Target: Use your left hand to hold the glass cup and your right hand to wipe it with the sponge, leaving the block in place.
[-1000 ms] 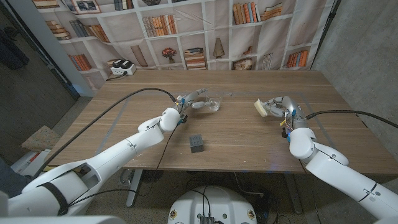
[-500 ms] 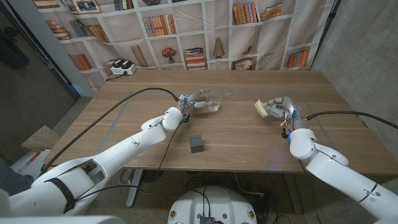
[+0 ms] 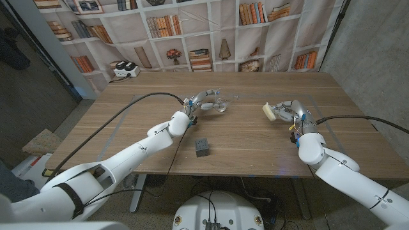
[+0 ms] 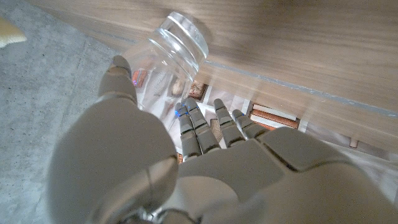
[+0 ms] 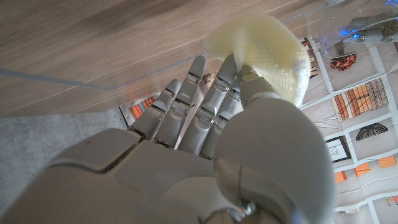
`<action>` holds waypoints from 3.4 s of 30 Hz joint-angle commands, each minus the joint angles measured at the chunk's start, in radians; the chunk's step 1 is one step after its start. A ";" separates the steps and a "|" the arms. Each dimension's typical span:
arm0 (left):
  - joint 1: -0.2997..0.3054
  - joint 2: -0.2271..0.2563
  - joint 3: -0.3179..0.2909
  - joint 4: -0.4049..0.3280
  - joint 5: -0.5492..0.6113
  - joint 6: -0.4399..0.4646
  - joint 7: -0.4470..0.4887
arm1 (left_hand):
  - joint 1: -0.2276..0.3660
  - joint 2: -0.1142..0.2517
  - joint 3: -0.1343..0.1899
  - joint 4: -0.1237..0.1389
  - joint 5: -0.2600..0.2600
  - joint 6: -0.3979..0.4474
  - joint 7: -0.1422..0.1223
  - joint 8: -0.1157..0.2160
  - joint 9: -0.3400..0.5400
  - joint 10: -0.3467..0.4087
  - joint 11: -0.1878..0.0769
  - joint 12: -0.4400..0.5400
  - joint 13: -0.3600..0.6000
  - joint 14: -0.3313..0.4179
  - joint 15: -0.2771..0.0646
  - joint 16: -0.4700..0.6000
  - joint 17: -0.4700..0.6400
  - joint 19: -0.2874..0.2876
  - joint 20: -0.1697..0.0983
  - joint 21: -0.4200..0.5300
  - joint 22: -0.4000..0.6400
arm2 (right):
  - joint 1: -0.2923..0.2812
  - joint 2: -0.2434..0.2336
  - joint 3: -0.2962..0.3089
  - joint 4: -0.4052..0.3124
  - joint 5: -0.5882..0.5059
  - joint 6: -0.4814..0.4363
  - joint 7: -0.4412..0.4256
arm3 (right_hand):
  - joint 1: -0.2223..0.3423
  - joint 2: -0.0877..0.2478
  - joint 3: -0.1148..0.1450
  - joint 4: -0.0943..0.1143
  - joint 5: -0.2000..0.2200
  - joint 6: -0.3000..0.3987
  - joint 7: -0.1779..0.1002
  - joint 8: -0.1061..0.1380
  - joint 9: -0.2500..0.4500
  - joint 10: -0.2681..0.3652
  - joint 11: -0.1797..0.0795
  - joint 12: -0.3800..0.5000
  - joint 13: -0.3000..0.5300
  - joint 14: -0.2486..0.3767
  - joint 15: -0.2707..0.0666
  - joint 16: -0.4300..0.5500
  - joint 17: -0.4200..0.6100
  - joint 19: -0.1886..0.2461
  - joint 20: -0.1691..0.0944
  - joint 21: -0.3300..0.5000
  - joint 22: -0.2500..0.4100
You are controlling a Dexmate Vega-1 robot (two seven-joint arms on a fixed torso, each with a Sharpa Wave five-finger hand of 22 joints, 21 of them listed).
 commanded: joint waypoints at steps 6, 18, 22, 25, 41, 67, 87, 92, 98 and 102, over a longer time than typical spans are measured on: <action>0.019 -0.036 -0.041 0.057 -0.069 -0.103 0.070 | 0.073 0.038 0.026 -0.001 -0.022 0.119 -0.018 0.038 0.005 0.086 -0.005 0.001 0.008 0.048 -0.125 0.001 -0.001 0.027 -0.031 0.006 0.001 | 0.006 0.001 0.000 0.014 0.002 0.017 -0.001 | 0.001 0.010 -0.002 0.000 0.002 0.032 -0.027 0.007 0.002 0.009 0.002 0.002 0.006 0.008 -0.088 -0.002 0.003 0.009 -0.031 -0.006 0.001; 0.036 -0.056 -0.070 0.067 -0.130 -0.152 0.073 | 0.096 0.044 0.029 0.007 -0.053 0.198 -0.015 0.055 0.004 0.172 0.000 -0.003 0.011 0.119 -0.136 0.009 -0.001 0.060 -0.030 0.012 0.001 | 0.010 0.001 -0.005 0.012 -0.001 0.023 0.001 | 0.001 0.010 -0.002 0.000 0.002 0.031 -0.027 0.006 0.002 0.007 0.002 0.000 0.007 0.007 -0.087 -0.003 0.003 0.009 -0.030 -0.007 0.001; 0.045 -0.055 -0.085 0.052 -0.163 -0.169 0.055 | 0.113 0.051 0.034 0.011 -0.072 0.257 -0.016 0.069 0.004 0.238 -0.003 -0.002 0.012 0.173 -0.144 0.015 0.000 0.085 -0.032 0.014 0.001 | 0.009 0.003 -0.004 0.010 0.000 0.031 -0.001 | 0.001 0.011 -0.001 0.001 0.002 0.031 -0.027 0.006 0.002 0.006 0.002 0.000 0.007 0.006 -0.087 -0.004 0.003 0.009 -0.029 -0.007 0.001; 0.052 -0.055 -0.097 0.041 -0.195 -0.182 0.030 | 0.118 0.053 0.036 0.012 -0.079 0.276 -0.022 0.073 0.004 0.256 -0.006 -0.004 0.012 0.191 -0.147 0.016 0.000 0.093 -0.034 0.015 0.001 | 0.008 0.004 -0.004 0.009 -0.001 0.038 -0.001 | 0.002 0.011 -0.001 0.000 0.003 0.031 -0.027 0.006 0.002 0.007 0.002 0.000 0.008 0.006 -0.088 -0.004 0.003 0.010 -0.029 -0.007 0.001; 0.092 -0.049 -0.138 -0.048 -0.307 -0.206 -0.069 | 0.125 0.056 0.038 0.018 -0.096 0.310 -0.013 0.078 0.003 0.294 -0.006 -0.013 0.014 0.223 -0.152 0.013 0.000 0.107 -0.031 0.014 0.002 | 0.023 0.053 -0.010 -0.002 -0.003 0.110 -0.022 | 0.003 0.011 -0.002 -0.001 0.003 0.034 -0.026 0.006 0.002 0.010 0.002 0.001 0.010 0.011 -0.088 -0.002 0.004 0.010 -0.029 -0.008 0.001; 0.154 -0.018 -0.163 -0.156 -0.391 -0.184 -0.163 | 0.137 0.072 0.050 0.032 -0.127 0.381 -0.009 0.083 0.000 0.378 -0.001 -0.019 0.022 0.412 -0.160 0.031 0.006 0.154 -0.025 0.016 0.004 | 0.165 0.129 -0.081 0.085 0.000 0.219 0.046 | 0.001 0.012 -0.005 0.001 0.002 0.034 -0.026 0.005 0.002 0.016 0.001 0.002 0.013 0.024 -0.087 0.002 0.005 0.015 -0.030 -0.007 0.001; 0.143 -0.039 -0.162 -0.126 -0.385 -0.240 -0.177 | 0.143 0.066 0.053 0.031 -0.134 0.400 -0.013 0.085 0.000 0.400 -0.005 -0.028 0.021 0.417 -0.162 0.013 0.004 0.167 -0.028 0.016 0.004 | 0.237 0.175 -0.114 0.102 0.020 0.226 0.069 | 0.000 0.013 -0.005 0.001 0.001 0.035 -0.026 0.004 0.002 0.021 0.001 0.002 0.015 0.031 -0.085 0.002 0.004 0.017 -0.028 -0.007 0.001; 0.139 -0.046 -0.163 -0.111 -0.388 -0.255 -0.179 | 0.145 0.067 0.054 0.032 -0.135 0.410 -0.013 0.088 0.001 0.407 -0.005 -0.029 0.021 0.412 -0.162 0.007 0.004 0.171 -0.031 0.016 0.004 | 0.247 0.187 -0.123 0.105 0.027 0.233 0.074 | -0.002 0.013 -0.006 0.002 0.000 0.036 -0.026 0.004 0.002 0.024 0.001 0.003 0.016 0.036 -0.083 0.003 0.004 0.020 -0.026 -0.007 0.001; 0.135 -0.052 -0.165 -0.097 -0.395 -0.267 -0.185 | 0.147 0.069 0.056 0.032 -0.136 0.412 -0.013 0.088 0.001 0.414 -0.005 -0.031 0.021 0.415 -0.162 0.005 0.004 0.175 -0.034 0.016 0.003 | 0.253 0.201 -0.133 0.124 0.040 0.248 0.079 | -0.005 0.013 -0.006 0.004 0.000 0.036 -0.025 0.004 0.002 0.026 0.000 0.003 0.016 0.043 -0.080 0.003 0.003 0.021 -0.025 -0.007 0.001; 0.133 -0.058 -0.169 -0.087 -0.397 -0.281 -0.181 | 0.148 0.069 0.057 0.033 -0.137 0.415 -0.014 0.088 0.001 0.415 -0.004 -0.033 0.021 0.418 -0.163 0.003 0.004 0.177 -0.034 0.015 0.003 | 0.257 0.208 -0.140 0.138 0.048 0.250 0.084 | -0.006 0.013 -0.005 0.004 -0.001 0.036 -0.024 0.004 0.002 0.026 0.000 0.003 0.016 0.045 -0.080 0.003 0.002 0.022 -0.024 -0.007 0.001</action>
